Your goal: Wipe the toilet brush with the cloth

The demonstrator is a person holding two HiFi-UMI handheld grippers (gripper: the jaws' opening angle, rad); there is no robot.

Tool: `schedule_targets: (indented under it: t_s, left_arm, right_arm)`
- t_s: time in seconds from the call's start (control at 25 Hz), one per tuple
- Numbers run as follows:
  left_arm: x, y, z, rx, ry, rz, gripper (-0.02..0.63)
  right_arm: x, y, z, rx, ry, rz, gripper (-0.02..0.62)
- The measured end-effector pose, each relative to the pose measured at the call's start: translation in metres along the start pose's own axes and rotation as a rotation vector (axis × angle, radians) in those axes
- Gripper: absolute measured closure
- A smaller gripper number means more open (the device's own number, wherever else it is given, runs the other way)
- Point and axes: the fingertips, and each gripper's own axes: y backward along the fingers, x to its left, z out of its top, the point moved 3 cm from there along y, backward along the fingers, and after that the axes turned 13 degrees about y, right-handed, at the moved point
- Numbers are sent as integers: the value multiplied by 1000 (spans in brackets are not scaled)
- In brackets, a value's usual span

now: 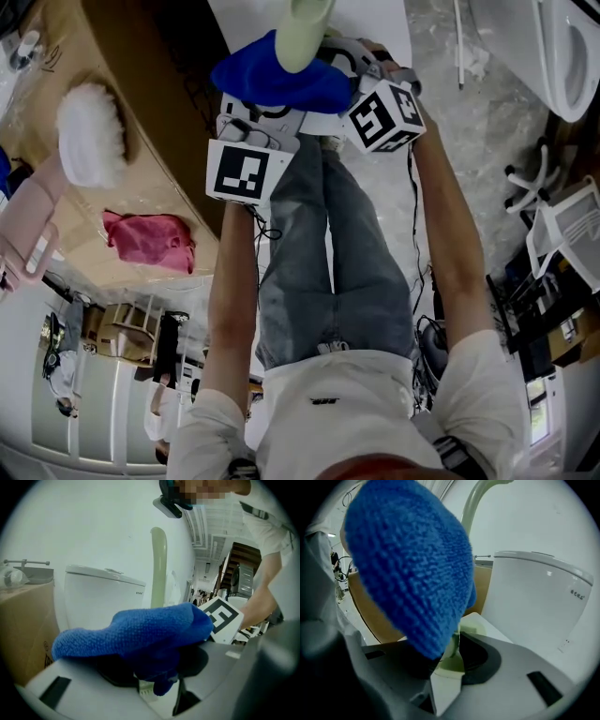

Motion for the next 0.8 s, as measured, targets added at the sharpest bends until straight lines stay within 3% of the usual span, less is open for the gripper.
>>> schedule_targets:
  t_s: [0.4,0.6,0.8]
  left_arm:
    - [4,-23,-10,-10,19,2,392]
    - [8,-28,-8,-28,21,20,461]
    - [8,-28,-7,-10,-24,24,479]
  right_arm:
    - [1,-5,-3,5,44,7,503]
    - [1,-5,-3,-9,41,0,503]
    - [2,-5,-4,-19,42,-38,508]
